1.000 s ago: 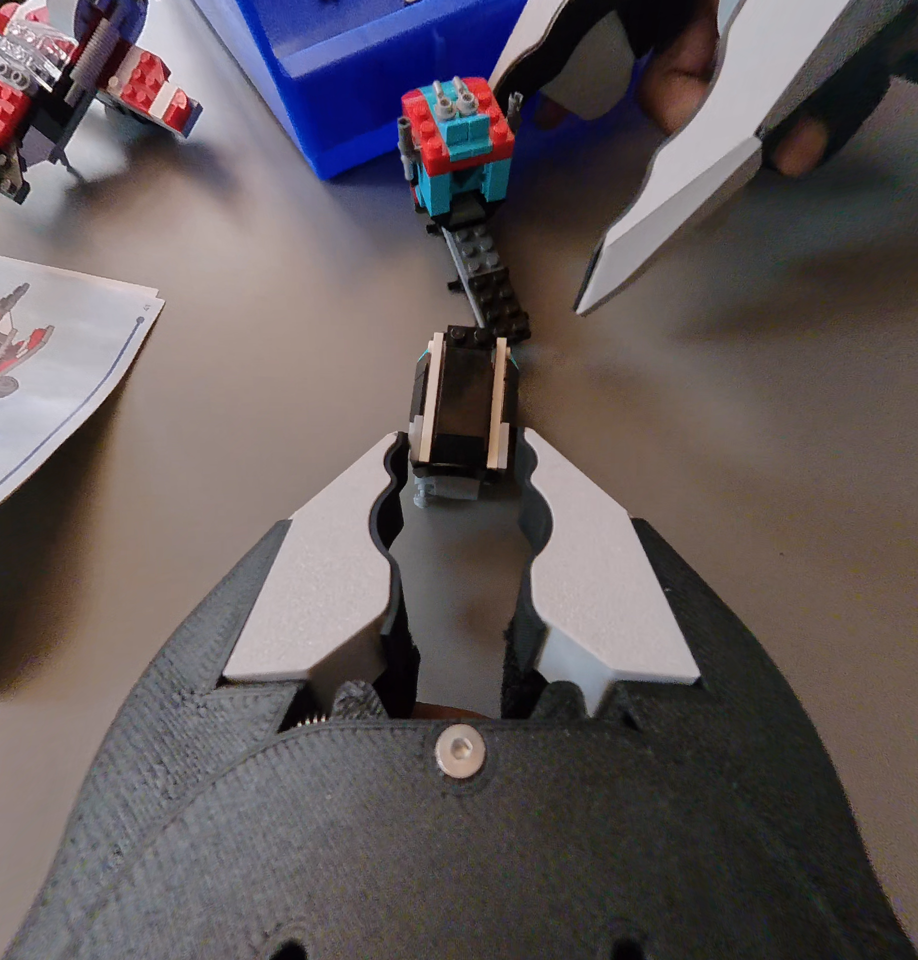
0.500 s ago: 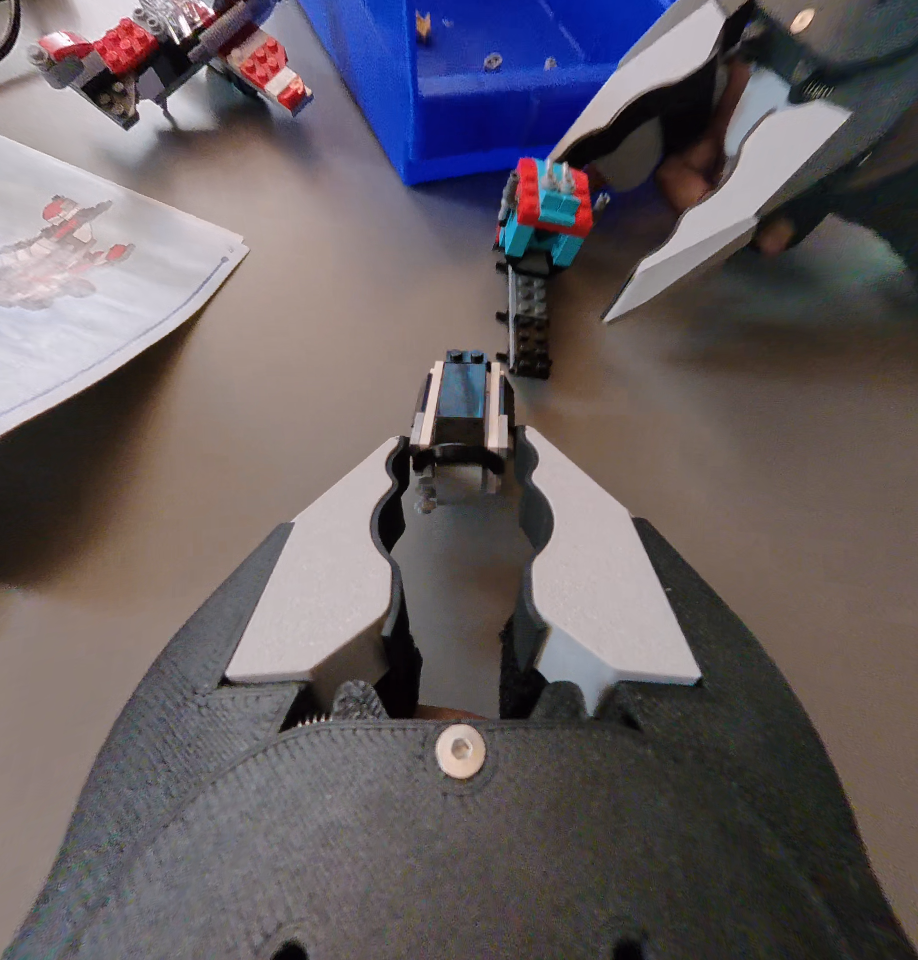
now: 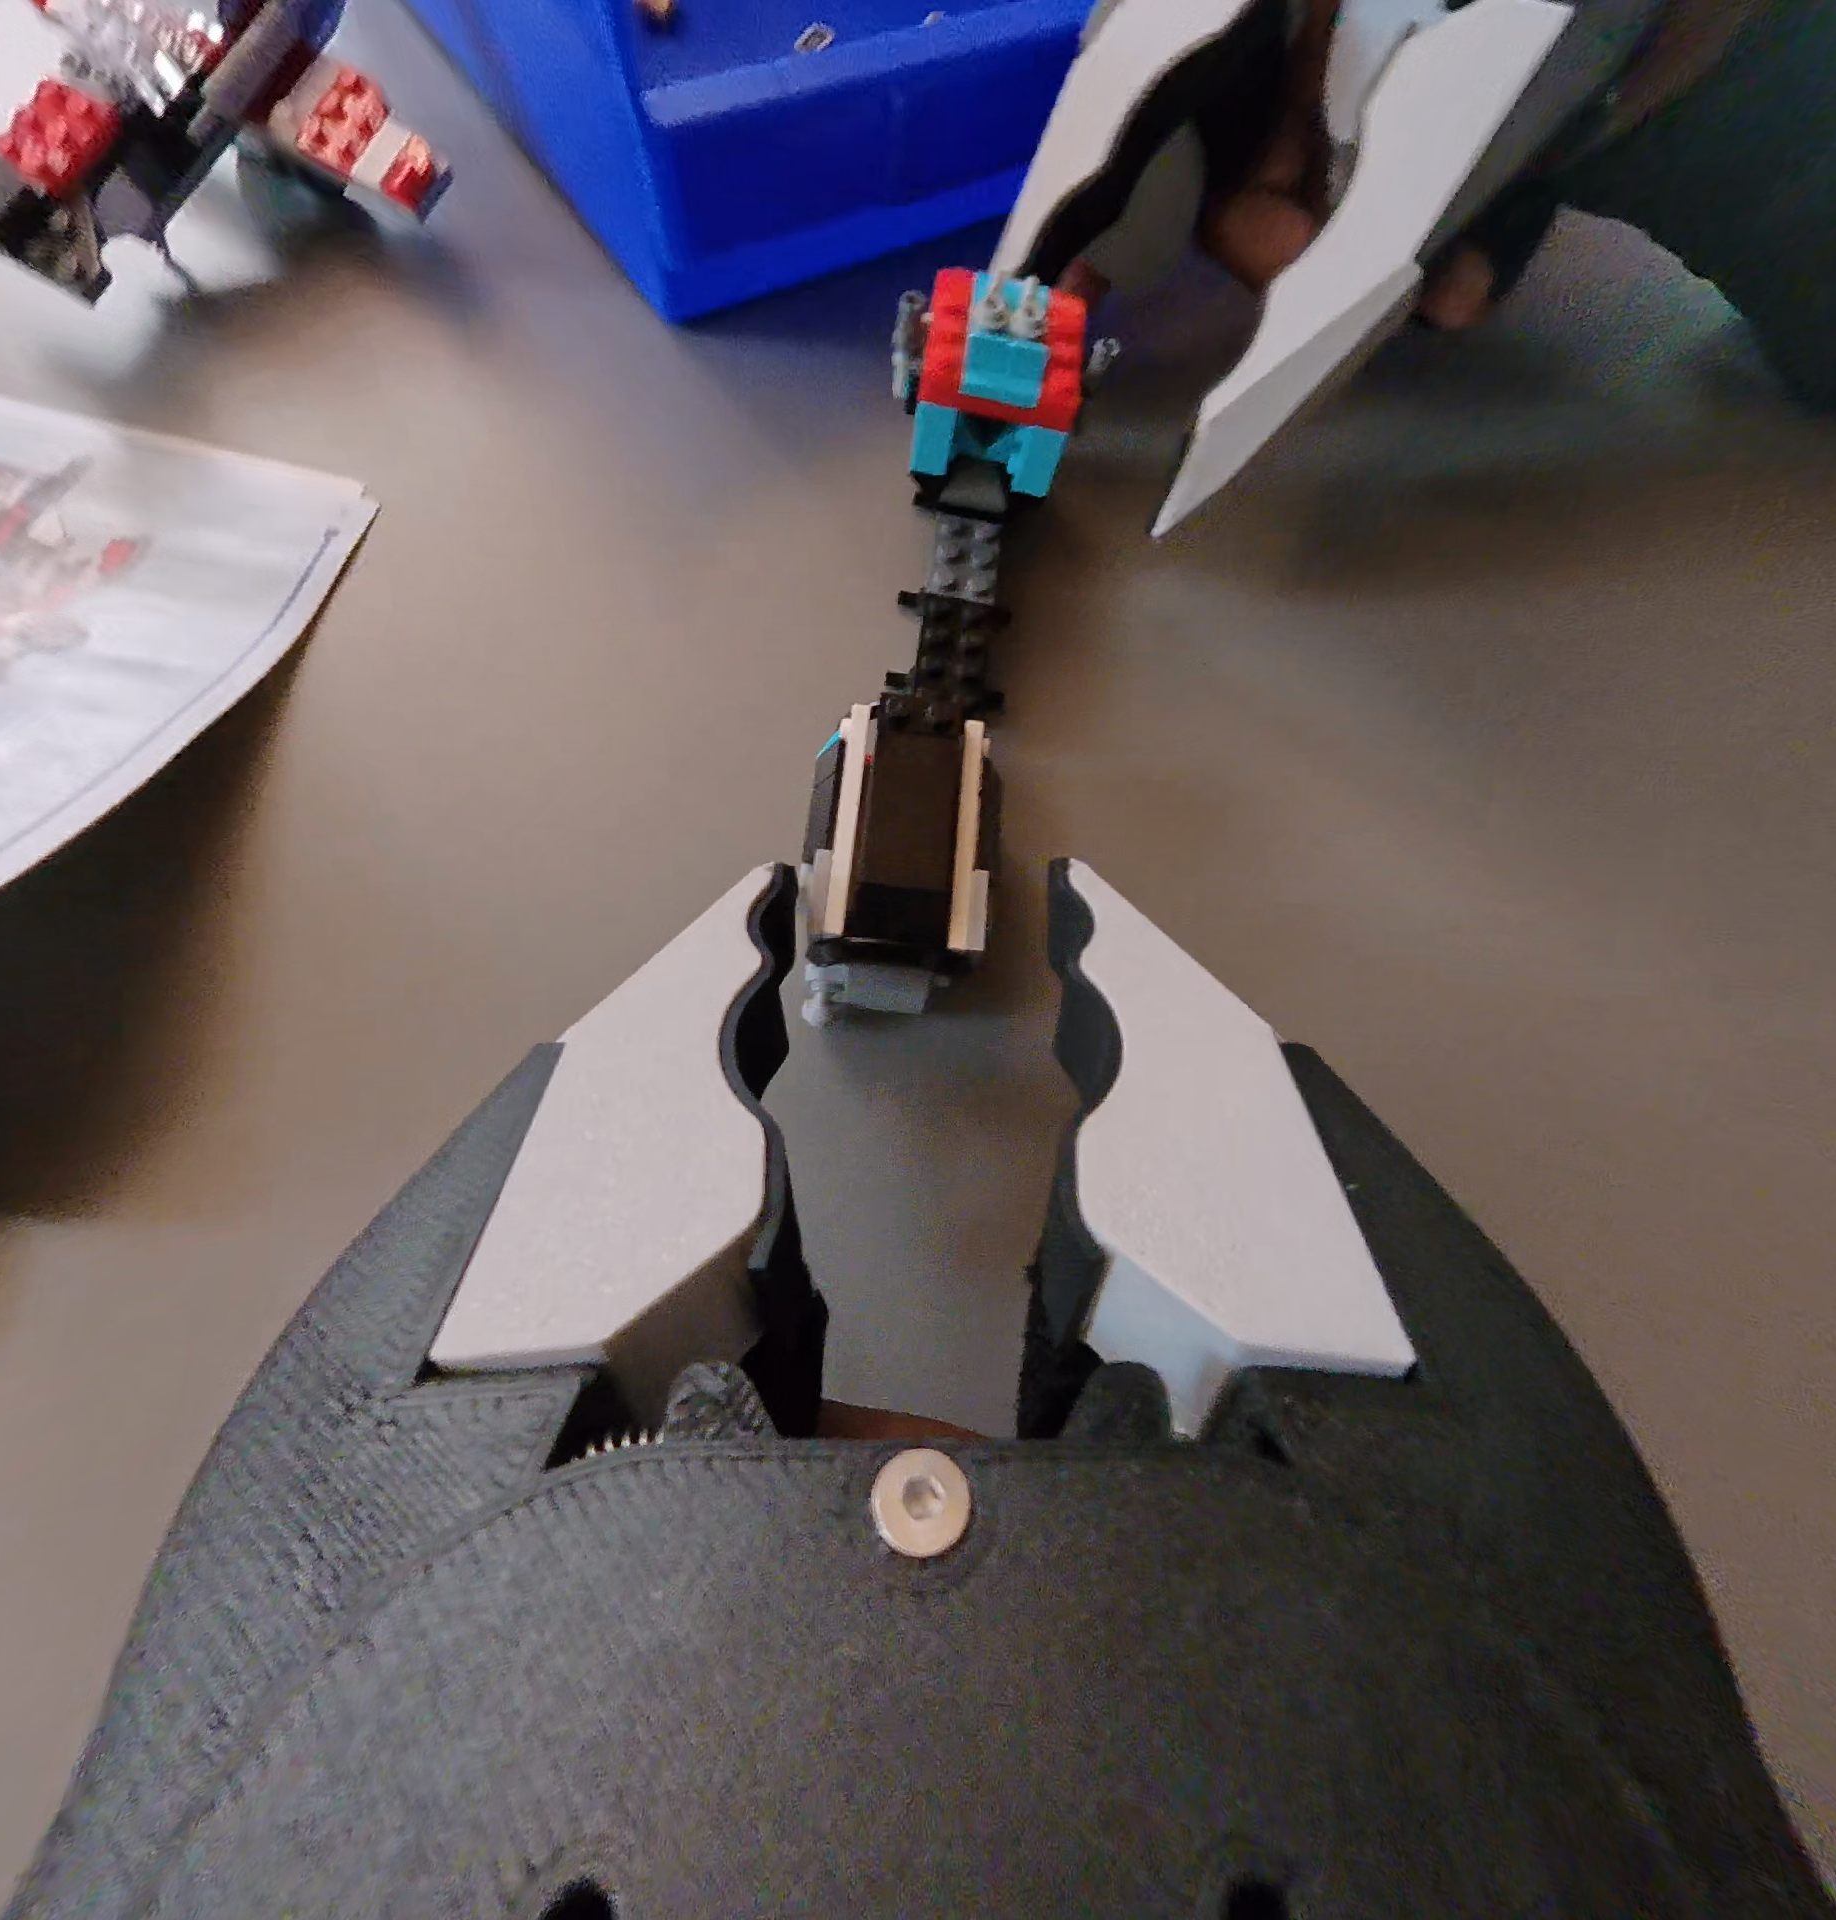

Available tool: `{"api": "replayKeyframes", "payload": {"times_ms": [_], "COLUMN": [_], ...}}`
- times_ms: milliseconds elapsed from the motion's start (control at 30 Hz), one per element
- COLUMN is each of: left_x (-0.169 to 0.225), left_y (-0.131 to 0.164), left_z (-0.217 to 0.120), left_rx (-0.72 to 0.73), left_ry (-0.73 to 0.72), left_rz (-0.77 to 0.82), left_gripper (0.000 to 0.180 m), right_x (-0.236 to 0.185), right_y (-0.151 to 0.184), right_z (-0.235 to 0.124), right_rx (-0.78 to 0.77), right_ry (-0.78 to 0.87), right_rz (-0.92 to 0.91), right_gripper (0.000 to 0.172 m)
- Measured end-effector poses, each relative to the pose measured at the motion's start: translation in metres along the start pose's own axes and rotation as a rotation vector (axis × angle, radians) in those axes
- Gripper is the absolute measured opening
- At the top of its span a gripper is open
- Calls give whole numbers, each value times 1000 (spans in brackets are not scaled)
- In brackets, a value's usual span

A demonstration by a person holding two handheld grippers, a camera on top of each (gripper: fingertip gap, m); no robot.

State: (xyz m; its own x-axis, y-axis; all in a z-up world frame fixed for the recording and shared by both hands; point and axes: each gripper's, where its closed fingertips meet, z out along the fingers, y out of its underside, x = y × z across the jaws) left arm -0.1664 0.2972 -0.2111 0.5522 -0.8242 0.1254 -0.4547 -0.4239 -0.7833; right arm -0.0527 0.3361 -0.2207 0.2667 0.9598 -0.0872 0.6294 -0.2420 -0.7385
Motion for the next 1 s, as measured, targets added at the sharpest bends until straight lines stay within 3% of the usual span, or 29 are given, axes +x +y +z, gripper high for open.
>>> {"api": "replayKeyframes", "payload": {"times_ms": [200,333,400,667,1000], "left_x": [-2,-9,-8,-7,-3], "left_y": [10,10,9,-22,-43], "left_z": [13,19,19,6,5], "left_rx": [-81,-112,-110,62,96], "left_ry": [-40,-92,-78,-31,-33], "left_rz": [119,165,157,107,134], "left_gripper": [61,45,45,45,45], "right_x": [7,8,8,9,7], "right_y": [-5,-6,-6,-6,-4], "right_z": [2,9,13,17,16], "right_rx": [11,-14,-35,-44,-53], "right_ry": [-18,-27,-19,8,-2], "right_rz": [-39,-58,-69,-88,-92], "right_gripper": [75,74,72,45,45]}}
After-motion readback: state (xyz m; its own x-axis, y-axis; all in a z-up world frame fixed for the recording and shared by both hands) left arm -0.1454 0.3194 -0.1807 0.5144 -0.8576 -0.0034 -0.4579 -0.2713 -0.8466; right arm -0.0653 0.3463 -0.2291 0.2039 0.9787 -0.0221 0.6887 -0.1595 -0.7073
